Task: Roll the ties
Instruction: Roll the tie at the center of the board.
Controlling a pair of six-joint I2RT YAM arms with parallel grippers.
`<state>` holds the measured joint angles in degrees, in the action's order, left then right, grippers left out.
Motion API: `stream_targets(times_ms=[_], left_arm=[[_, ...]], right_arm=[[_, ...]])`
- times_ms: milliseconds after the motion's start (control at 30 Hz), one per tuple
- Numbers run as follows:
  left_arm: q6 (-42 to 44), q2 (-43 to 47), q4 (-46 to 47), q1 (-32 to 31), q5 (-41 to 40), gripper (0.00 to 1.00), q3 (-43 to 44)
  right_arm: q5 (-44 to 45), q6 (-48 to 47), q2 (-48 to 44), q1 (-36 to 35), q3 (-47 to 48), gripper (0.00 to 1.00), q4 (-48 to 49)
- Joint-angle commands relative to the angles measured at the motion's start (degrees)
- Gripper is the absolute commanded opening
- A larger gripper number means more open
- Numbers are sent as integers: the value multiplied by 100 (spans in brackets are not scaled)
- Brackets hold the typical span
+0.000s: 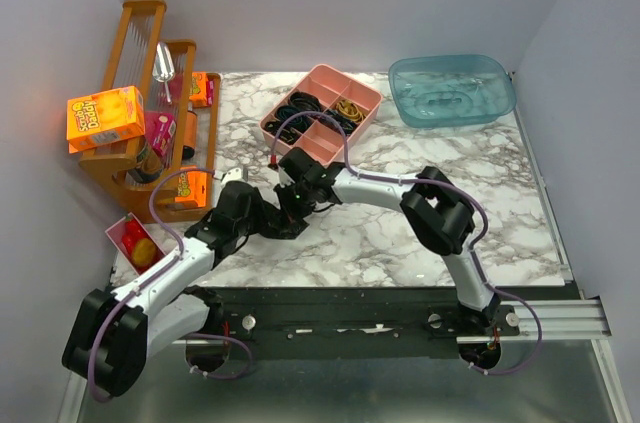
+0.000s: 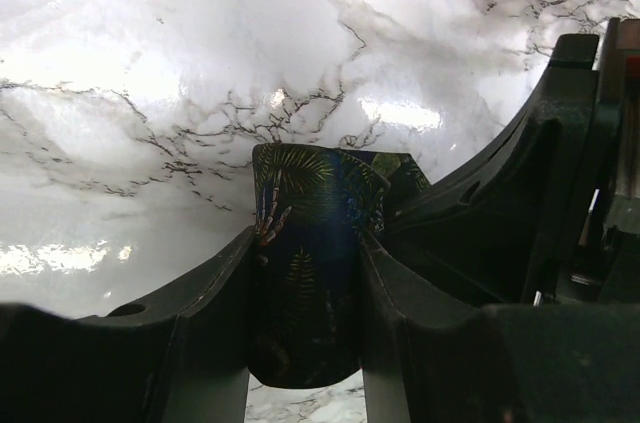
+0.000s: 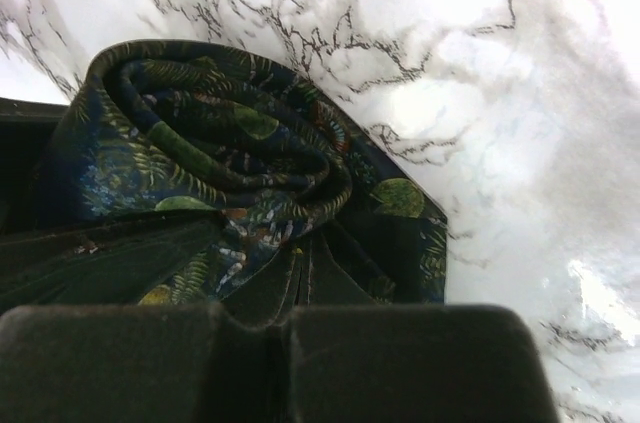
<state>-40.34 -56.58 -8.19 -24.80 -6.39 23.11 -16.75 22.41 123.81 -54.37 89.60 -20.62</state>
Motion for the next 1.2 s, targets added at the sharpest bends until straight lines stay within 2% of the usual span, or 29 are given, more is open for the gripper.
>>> stream_targets(times_ms=[0, 533, 1167], left_arm=[[61, -64, -429, -139, -802, 48, 289], [334, -529, -1203, -508, -1733, 49, 853], [-396, -1689, -2432, -1791, -3183, 49, 1819]], right_arm=[[5, -71, -558, 49, -171, 2, -162], [93, -79, -1421, 769, -1014, 2, 14], [199, -141, -1851, 1385, -1779, 2, 120]])
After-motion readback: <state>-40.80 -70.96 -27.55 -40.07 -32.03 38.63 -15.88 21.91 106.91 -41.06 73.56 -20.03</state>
